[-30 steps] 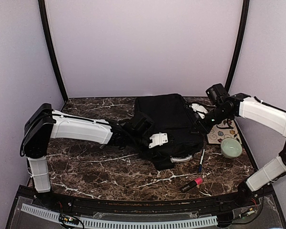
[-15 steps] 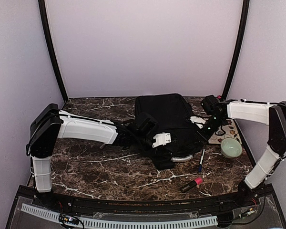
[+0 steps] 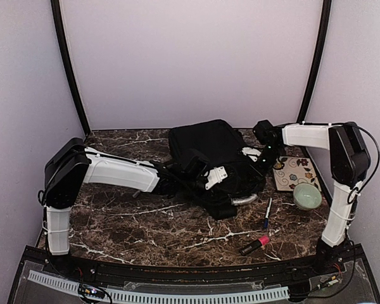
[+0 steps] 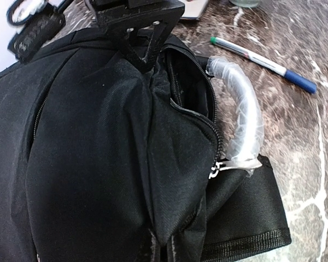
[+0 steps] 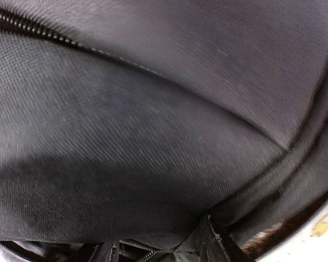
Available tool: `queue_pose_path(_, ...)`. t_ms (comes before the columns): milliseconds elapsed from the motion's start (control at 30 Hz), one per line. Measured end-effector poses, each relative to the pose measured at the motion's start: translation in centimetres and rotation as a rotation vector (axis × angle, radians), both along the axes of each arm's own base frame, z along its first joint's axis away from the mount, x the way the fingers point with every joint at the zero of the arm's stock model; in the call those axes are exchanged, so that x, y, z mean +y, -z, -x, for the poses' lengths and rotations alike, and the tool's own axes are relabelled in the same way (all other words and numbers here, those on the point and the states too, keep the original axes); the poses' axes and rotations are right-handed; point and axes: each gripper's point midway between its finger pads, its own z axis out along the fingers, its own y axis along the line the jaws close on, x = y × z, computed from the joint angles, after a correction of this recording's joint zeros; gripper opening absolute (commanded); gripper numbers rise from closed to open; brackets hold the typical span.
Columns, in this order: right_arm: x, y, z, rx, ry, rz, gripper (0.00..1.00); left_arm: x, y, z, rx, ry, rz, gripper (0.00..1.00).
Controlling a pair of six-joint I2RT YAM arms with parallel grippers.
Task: Pack the student bag
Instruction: Grab the largest pocket of the student bag.
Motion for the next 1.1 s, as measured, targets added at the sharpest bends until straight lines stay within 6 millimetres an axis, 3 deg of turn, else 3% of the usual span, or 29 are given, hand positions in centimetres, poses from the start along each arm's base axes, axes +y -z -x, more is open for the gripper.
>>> queue_pose_path(167, -0.1, -2.3, -1.4, -0.086, 0.04, -0.011, 0.56, 0.1, -0.6, -1.8, 0.078, -0.091, 0.101, 0.0)
queue_pose_path(300, 0.3, -8.5, -1.5, -0.249, 0.054, -0.117, 0.54, 0.0, -1.2, -2.5, 0.173, -0.116, 0.2, 0.0)
queue_pose_path(433, 1.5, -13.1, 0.5, -0.348, 0.011, -0.251, 0.46, -0.8, -0.5, -2.8, 0.225, -0.12, 0.256, 0.0)
queue_pose_path(500, 2.2, -13.0, 1.9, -0.33, -0.021, -0.284, 0.44, -1.3, -0.1, -2.9, 0.244, -0.121, 0.273, 0.0)
queue_pose_path(733, 4.5, -7.2, 7.5, -0.123, -0.122, -0.291, 0.43, -2.8, -0.5, -3.7, 0.313, -0.127, 0.368, 0.0)
queue_pose_path(900, 5.1, -6.6, 7.9, -0.114, -0.133, -0.291, 0.47, -3.2, -0.7, -3.8, 0.362, -0.139, 0.415, 0.0)
queue_pose_path(1100, 5.4, -5.1, 7.5, -0.098, -0.121, -0.291, 0.44, -3.6, -0.9, -3.9, 0.392, -0.149, 0.443, 0.0)
